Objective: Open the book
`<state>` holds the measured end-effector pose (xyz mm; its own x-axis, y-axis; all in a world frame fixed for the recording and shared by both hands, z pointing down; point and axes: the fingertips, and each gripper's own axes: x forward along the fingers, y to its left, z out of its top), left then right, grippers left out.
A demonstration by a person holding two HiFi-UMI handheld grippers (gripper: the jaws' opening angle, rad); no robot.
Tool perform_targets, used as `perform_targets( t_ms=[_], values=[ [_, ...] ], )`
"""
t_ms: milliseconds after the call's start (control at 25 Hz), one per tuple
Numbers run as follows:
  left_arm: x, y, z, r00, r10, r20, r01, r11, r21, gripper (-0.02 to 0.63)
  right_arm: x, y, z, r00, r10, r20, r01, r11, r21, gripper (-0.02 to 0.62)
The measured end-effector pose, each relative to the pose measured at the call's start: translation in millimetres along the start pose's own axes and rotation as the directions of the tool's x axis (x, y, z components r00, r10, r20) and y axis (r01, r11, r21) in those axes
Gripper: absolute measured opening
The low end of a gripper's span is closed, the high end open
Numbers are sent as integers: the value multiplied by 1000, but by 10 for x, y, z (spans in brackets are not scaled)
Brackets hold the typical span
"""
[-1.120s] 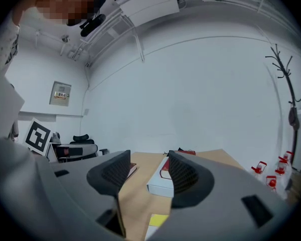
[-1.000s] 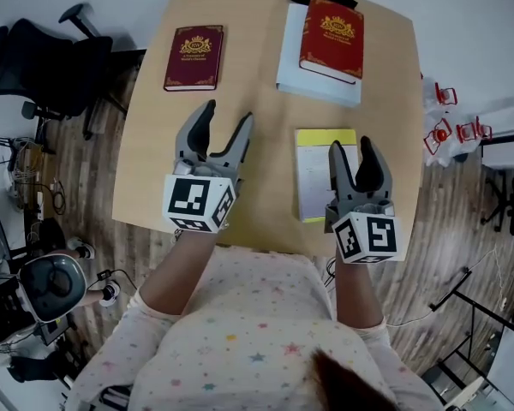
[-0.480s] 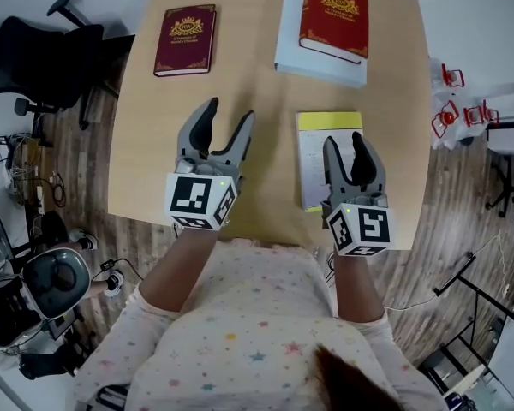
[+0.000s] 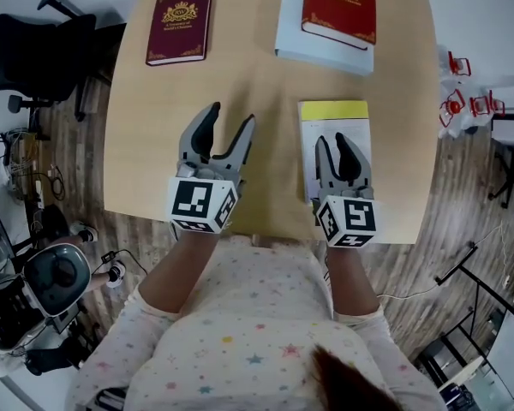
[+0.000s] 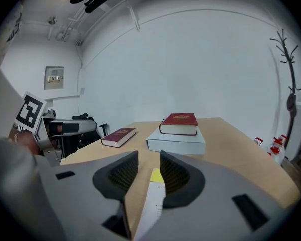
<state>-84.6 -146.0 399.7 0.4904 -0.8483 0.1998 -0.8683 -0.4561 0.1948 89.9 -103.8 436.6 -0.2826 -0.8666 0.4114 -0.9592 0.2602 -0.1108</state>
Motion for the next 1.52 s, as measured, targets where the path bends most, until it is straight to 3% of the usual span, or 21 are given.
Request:
perform_targets(
  t_ms=[400, 840, 1520],
  values=[
    [-48, -24, -279, 999, 3, -53, -3, 1000, 2, 252, 164, 83, -678, 988, 18, -151, -19, 1000, 0, 94],
    [-70, -53, -433, 996, 1, -87, -1, 1000, 1, 252, 249, 131, -1232, 941, -33, -336, 8, 997, -76, 91],
    [-93, -54, -461, 995, 15, -97, -15, 1000, 4, 252, 298, 143, -1398, 902, -181, -392, 45, 943, -331, 119]
  ],
)
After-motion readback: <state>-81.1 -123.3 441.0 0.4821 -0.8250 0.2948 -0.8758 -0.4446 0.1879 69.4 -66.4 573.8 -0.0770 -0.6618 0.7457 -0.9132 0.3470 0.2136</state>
